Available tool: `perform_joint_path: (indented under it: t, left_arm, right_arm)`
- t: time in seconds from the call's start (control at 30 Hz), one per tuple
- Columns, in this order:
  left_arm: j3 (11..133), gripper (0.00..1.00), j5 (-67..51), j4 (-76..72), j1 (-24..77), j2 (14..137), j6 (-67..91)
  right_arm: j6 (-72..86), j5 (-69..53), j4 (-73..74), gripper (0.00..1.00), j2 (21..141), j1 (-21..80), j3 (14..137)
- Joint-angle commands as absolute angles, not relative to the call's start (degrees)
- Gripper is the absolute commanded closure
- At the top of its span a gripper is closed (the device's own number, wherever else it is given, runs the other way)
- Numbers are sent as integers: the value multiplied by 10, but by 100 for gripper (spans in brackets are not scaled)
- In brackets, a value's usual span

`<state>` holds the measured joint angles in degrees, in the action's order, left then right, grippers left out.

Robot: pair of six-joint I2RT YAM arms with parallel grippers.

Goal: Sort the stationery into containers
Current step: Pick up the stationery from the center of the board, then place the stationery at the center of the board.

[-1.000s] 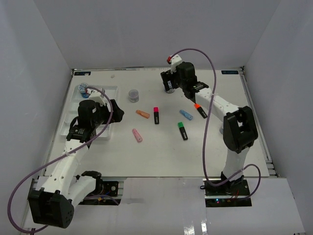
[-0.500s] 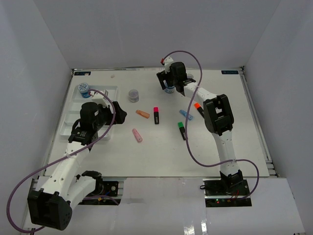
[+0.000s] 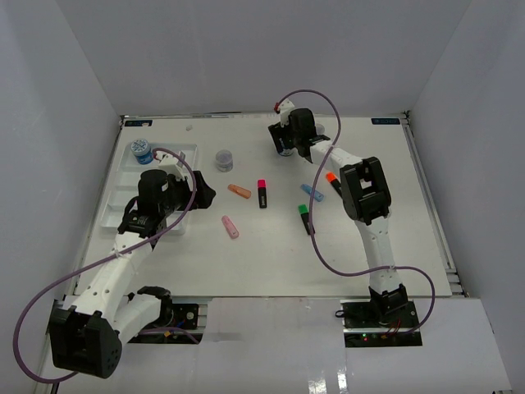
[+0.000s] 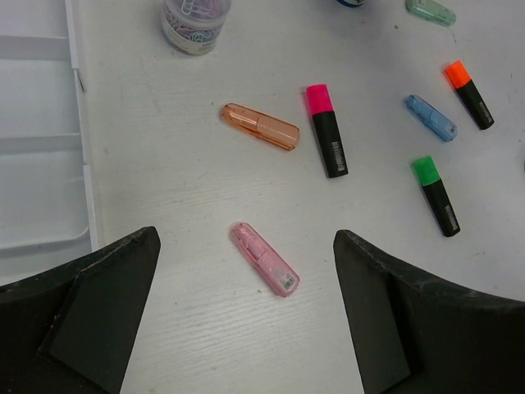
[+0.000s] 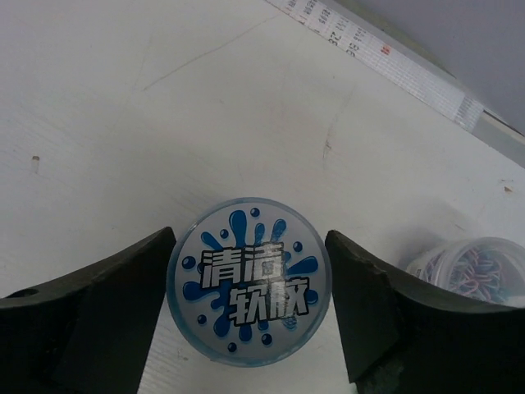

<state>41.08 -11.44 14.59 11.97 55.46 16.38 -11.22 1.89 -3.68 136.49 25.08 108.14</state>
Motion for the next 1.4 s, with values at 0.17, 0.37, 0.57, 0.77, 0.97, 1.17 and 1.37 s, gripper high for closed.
perform_joint_path:
  t: [0.17, 0.37, 0.57, 0.77, 0.97, 1.17, 1.37]
  left_arm:
    - [416, 2, -125, 140, 120, 548, 166]
    - [417, 2, -127, 141, 120, 548, 167]
    - [418, 2, -138, 143, 120, 555, 171]
    - [417, 2, -143, 144, 120, 561, 175]
    - [415, 2, -137, 144, 120, 571, 175]
    - [413, 2, -144, 146, 120, 593, 176]
    - [425, 2, -147, 175, 146, 605, 192]
  right_arm:
    - [-112, 5, -55, 57, 1315, 251, 1029]
    - [-121, -18, -83, 67, 1172, 274, 875]
    - [-120, -6, -102, 64, 989, 351, 668]
    - [-103, 44, -151, 63, 887, 456, 517]
    - [-88, 52, -190, 58, 882, 522, 466]
    - [-79, 45, -214, 47, 905, 540, 442]
    - [-83, 48, -181, 1, 829, 541, 414]
